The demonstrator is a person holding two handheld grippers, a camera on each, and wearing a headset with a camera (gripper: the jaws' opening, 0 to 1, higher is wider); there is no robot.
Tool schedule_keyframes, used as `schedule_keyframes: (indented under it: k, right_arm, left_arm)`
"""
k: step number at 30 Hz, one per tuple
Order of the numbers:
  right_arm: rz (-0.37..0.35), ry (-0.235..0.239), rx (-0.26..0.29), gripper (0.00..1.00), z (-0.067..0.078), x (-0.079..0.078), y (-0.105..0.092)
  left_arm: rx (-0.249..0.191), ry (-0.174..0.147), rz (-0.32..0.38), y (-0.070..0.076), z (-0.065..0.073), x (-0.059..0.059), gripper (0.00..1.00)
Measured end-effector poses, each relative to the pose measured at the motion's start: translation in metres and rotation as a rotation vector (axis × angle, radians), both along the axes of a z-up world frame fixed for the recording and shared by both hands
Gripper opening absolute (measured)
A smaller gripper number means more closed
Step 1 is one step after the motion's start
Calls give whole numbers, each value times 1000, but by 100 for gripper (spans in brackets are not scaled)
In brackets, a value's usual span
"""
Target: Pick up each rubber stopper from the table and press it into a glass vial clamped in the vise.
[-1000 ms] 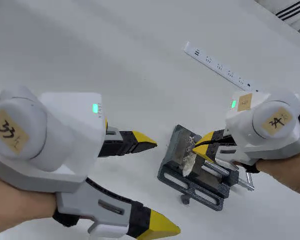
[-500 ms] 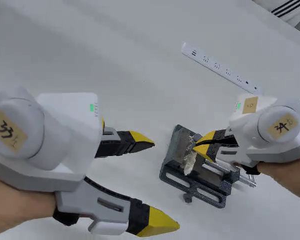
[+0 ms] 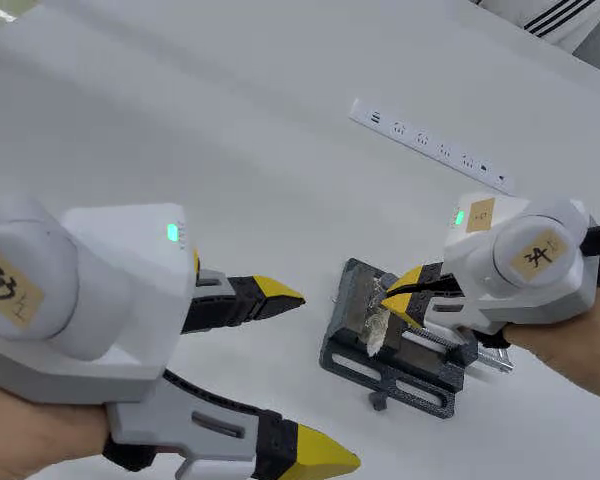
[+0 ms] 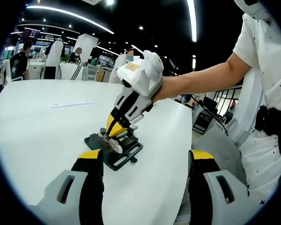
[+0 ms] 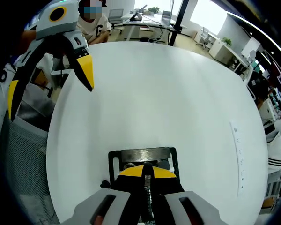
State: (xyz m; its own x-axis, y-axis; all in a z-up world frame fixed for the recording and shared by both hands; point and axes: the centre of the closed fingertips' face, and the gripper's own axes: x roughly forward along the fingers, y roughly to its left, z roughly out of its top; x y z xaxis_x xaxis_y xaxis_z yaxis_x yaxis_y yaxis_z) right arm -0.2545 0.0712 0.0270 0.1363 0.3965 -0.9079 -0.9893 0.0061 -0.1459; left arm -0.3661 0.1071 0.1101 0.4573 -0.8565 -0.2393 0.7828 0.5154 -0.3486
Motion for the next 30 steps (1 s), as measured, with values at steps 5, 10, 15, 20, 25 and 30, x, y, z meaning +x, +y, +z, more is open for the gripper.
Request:
schedule_keyframes:
  k: [5,10,15,20,25,30]
  right_arm:
    - [-11,-6,2,1,2,1,-2]
    - [-32,-11,25,1,11,4,-3]
    - [-56,-14,43,4,18,4,-5]
    - [-91,-13,72,7,26,2,-8]
    - [-122,-25,92,13,32,1,-14]
    - [-156,-27,117,17,38,-1,-22]
  left_arm:
    - [11,-2,5,1,2,0,73]
    - [18,-7,12,3,6,1,73]
    - [26,-13,18,5,9,0,73]
    - [36,-18,17,5,11,-3,73]
    - [44,-22,12,2,13,-6,73]
    - [49,-23,3,0,13,-9,73]
